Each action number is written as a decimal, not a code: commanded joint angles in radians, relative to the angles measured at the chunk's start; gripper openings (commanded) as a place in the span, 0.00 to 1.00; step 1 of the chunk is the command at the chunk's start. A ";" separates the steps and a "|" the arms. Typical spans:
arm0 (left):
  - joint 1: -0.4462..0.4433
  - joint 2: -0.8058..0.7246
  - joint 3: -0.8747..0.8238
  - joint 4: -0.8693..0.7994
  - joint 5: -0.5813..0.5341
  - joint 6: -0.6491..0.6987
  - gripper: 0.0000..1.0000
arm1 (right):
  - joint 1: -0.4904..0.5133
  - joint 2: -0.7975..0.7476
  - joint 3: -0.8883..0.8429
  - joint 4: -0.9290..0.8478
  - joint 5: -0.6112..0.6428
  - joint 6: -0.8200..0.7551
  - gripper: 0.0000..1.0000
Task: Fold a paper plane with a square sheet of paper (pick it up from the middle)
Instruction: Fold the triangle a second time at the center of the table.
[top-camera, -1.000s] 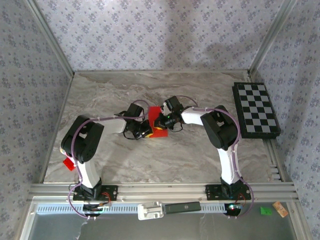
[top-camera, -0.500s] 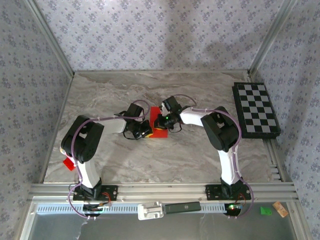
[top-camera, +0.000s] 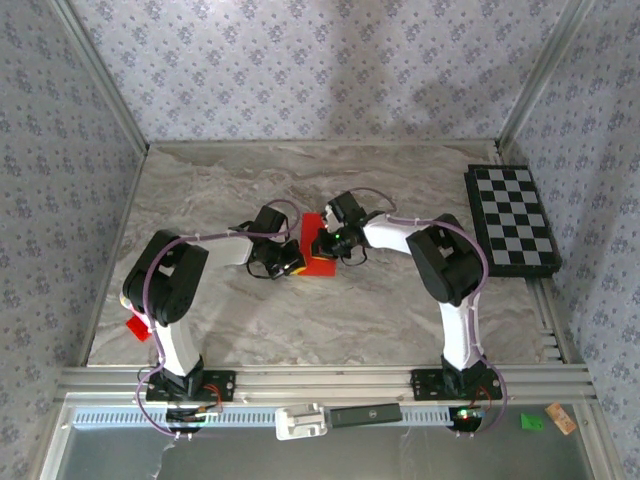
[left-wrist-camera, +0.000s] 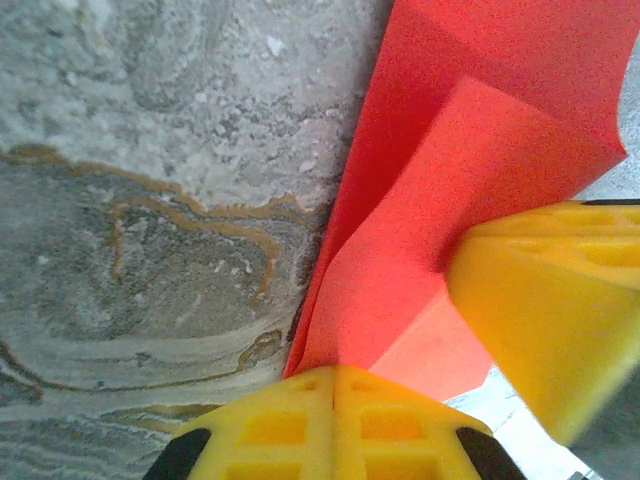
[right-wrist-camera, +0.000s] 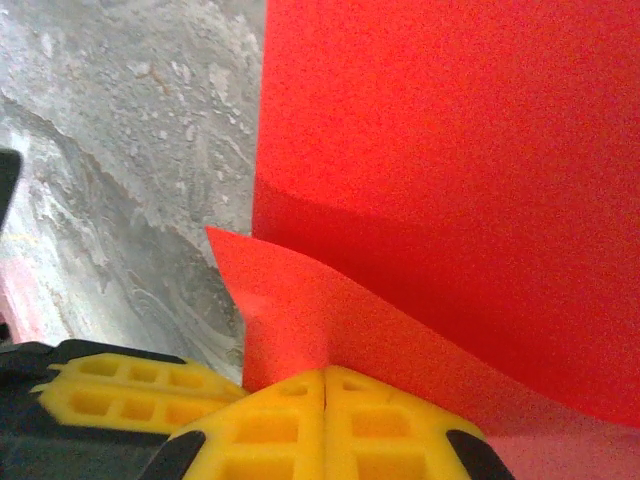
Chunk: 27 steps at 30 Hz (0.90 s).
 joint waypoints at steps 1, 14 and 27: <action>0.004 0.040 -0.025 -0.069 -0.037 0.006 0.00 | 0.006 -0.041 -0.002 -0.054 -0.022 -0.035 0.00; 0.005 0.044 -0.026 -0.070 -0.034 0.002 0.00 | 0.019 0.043 0.031 -0.063 -0.065 -0.030 0.00; 0.006 0.072 -0.047 -0.187 -0.076 0.035 0.00 | -0.084 0.075 0.021 -0.068 -0.042 -0.067 0.00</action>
